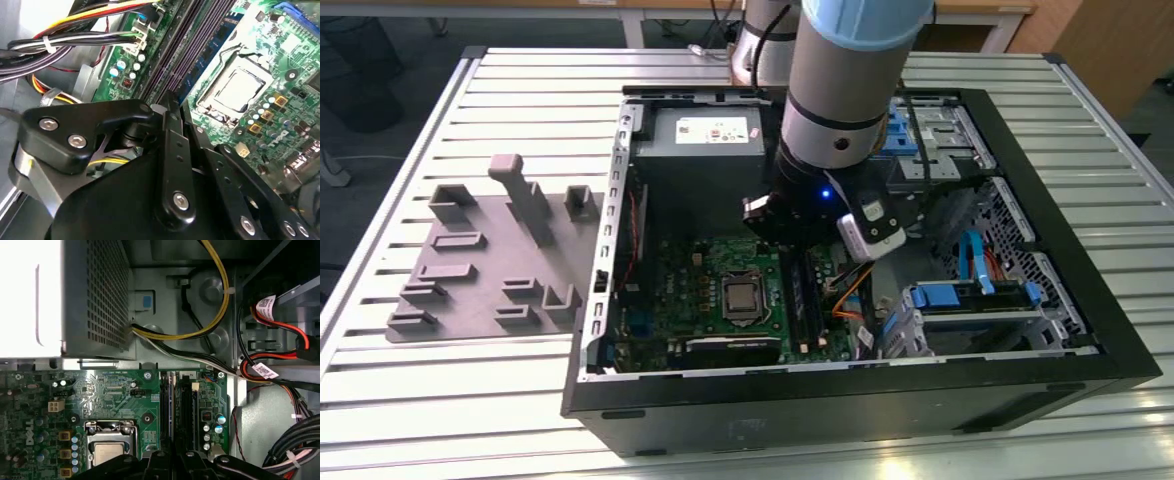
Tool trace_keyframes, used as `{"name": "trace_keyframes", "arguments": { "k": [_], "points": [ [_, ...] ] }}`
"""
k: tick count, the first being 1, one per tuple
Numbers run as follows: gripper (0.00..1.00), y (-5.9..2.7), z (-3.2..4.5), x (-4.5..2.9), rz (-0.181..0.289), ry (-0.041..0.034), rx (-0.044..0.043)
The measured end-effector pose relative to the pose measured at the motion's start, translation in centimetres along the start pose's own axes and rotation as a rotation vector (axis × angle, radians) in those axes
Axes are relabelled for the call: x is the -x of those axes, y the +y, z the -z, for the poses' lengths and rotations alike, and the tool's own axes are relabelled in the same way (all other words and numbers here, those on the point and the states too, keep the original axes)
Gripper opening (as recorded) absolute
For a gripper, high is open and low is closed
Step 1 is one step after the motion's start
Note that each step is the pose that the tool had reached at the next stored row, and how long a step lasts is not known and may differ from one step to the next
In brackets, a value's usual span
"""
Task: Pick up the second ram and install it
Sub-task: 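Insert the second ram into the second slot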
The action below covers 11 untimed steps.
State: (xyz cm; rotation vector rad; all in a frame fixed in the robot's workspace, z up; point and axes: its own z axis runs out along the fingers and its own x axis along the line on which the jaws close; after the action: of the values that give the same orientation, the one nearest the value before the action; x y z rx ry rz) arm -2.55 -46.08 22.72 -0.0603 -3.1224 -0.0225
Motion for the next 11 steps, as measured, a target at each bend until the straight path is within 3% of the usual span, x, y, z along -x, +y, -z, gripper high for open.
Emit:
{"name": "trace_keyframes", "arguments": {
  "k": [2,3,11],
  "points": [
    [0.14,0.01,0.34,0.00,0.000,0.0000,0.0001],
    [0.14,0.03,1.41,-0.03,0.000,-0.0001,0.0009],
    [0.14,0.06,3.59,-0.07,0.000,0.0000,0.0022]
  ]
}}
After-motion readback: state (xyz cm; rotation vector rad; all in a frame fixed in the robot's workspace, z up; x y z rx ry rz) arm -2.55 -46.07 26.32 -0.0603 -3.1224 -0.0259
